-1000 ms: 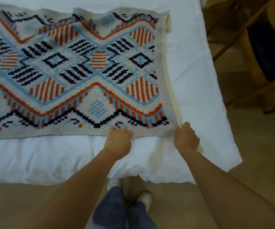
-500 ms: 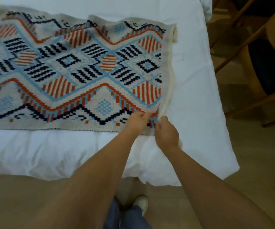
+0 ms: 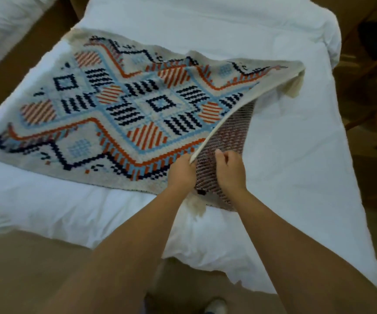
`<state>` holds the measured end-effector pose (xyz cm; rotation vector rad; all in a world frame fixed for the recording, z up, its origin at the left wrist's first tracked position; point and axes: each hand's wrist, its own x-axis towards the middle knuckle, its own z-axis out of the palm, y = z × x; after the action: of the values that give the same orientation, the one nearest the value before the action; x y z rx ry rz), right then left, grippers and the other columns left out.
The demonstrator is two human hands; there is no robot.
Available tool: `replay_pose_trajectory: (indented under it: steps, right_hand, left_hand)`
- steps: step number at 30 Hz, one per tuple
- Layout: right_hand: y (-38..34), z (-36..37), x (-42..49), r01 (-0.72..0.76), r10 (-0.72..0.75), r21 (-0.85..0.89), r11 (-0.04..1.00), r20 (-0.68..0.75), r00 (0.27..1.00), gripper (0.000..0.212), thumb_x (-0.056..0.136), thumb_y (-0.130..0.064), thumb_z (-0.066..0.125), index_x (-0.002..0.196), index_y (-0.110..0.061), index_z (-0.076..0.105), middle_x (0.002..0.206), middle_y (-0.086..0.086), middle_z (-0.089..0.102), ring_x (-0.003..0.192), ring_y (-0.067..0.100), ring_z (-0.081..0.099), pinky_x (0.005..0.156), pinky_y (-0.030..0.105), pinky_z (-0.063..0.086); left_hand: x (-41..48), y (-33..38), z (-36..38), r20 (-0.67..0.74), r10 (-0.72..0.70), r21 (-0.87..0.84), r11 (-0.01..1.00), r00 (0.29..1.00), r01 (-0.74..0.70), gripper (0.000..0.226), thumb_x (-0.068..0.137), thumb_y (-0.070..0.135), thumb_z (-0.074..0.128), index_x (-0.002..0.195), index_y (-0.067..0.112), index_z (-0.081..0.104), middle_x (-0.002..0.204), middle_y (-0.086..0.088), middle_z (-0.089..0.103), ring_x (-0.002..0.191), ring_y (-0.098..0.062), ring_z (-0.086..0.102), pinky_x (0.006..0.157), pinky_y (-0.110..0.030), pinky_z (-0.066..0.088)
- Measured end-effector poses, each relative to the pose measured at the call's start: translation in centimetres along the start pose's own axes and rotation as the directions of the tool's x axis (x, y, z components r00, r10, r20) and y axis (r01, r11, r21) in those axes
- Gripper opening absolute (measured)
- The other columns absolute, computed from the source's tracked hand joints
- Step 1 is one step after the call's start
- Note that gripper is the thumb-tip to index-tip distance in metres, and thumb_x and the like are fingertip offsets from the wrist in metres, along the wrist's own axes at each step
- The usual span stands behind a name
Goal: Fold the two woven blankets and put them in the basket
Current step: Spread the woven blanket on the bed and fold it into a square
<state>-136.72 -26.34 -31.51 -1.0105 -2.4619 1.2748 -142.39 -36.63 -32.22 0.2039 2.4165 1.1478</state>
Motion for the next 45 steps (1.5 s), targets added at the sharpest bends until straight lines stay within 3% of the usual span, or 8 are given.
replay_pose_trajectory:
  steps: [6,14,18,22,27,31,39,45]
  right_hand:
    - [-8.9,9.8,3.6,-0.06,0.086,-0.171,0.983,0.149,0.985,0.049,0.086,-0.062,0.044,0.082,-0.013,0.044,0.076,0.003,0.045,0.066,0.021,0.045,0.056,0.033,0.033]
    - [-17.0,22.2,3.6,-0.079,0.117,-0.265,0.961,0.13,0.985,0.03,0.096,-0.027,0.043,0.069,-0.014,0.043,0.068,0.001,0.039,0.057,0.016,0.041,0.047,0.028,0.028]
    - [-21.0,27.5,3.2,0.044,-0.007,-0.252,0.967,0.146,0.989,0.036,0.098,-0.024,0.039,0.064,-0.019,0.029,0.091,0.004,0.033,0.06,0.011,0.033,0.066,0.033,0.032]
    - [-25.9,33.0,2.7,0.123,-0.086,-0.193,0.973,0.191,0.978,0.039,0.099,-0.024,0.038,0.062,-0.021,0.025,0.103,0.009,0.037,0.059,0.011,0.034,0.067,0.033,0.031]
    - [-31.5,40.4,2.5,0.18,-0.152,-0.155,0.971,0.18,0.972,0.026,0.099,-0.025,0.034,0.084,-0.008,0.046,0.132,0.013,0.034,0.073,0.021,0.041,0.071,0.031,0.032]
    - [-35.4,47.2,2.3,0.306,-0.273,-0.121,0.944,0.228,0.934,0.031,0.099,-0.025,0.033,0.102,-0.001,0.053,0.13,0.013,0.036,0.078,0.022,0.042,0.072,0.031,0.035]
    - [-38.3,56.7,1.5,0.334,-0.221,-0.326,0.884,0.338,0.915,0.028,0.096,-0.02,0.038,0.098,0.002,0.055,0.122,0.015,0.041,0.075,0.022,0.04,0.069,0.029,0.032]
    - [-39.6,61.1,0.8,0.337,-0.226,-0.38,0.861,0.308,0.924,0.027,0.097,-0.018,0.037,0.1,0.002,0.054,0.114,0.015,0.045,0.084,0.023,0.047,0.073,0.028,0.034]
  left_hand:
    - [2.2,-6.3,-9.4,0.037,0.093,0.009,0.996,0.995,-0.093,0.025,0.097,0.024,0.039,0.077,0.017,0.051,0.066,0.003,0.052,0.058,-0.018,0.047,0.048,-0.028,0.032]
    - [4.9,-14.1,-21.9,0.004,0.125,0.19,0.974,0.992,-0.124,0.024,0.098,0.025,0.035,0.092,0.009,0.052,0.079,-0.007,0.057,0.073,-0.027,0.054,0.063,-0.036,0.042]
    - [6.0,-17.1,-27.1,-0.044,0.098,0.204,0.975,0.994,-0.087,0.029,0.098,0.028,0.034,0.092,0.009,0.055,0.079,-0.008,0.059,0.074,-0.027,0.056,0.062,-0.035,0.042]
    - [7.2,-20.4,-32.5,-0.121,0.03,0.135,0.991,0.992,-0.013,0.028,0.098,0.026,0.037,0.073,0.016,0.045,0.064,0.001,0.046,0.062,-0.021,0.048,0.053,-0.032,0.034]
    - [9.4,-25.9,-40.6,-0.245,-0.051,0.122,0.989,0.968,0.083,0.033,0.098,0.031,0.037,0.068,0.019,0.042,0.061,0.006,0.042,0.059,-0.015,0.044,0.047,-0.026,0.025]
    - [11.5,-30.8,-46.7,-0.265,-0.092,0.189,0.971,0.96,0.146,0.033,0.098,0.034,0.035,0.071,0.018,0.045,0.07,0.0,0.05,0.069,-0.02,0.048,0.055,-0.03,0.029]
    - [15.2,-38.8,-54.4,0.015,-0.274,0.295,0.92,0.962,0.258,0.023,0.092,0.031,0.051,0.082,0.012,0.059,0.092,-0.007,0.064,0.086,-0.025,0.061,0.072,-0.029,0.045]
    - [17.5,-41.9,-56.6,0.085,-0.151,0.485,0.87,0.985,0.091,0.023,0.096,0.024,0.04,0.08,0.012,0.052,0.089,-0.01,0.063,0.075,-0.022,0.05,0.064,-0.031,0.038]
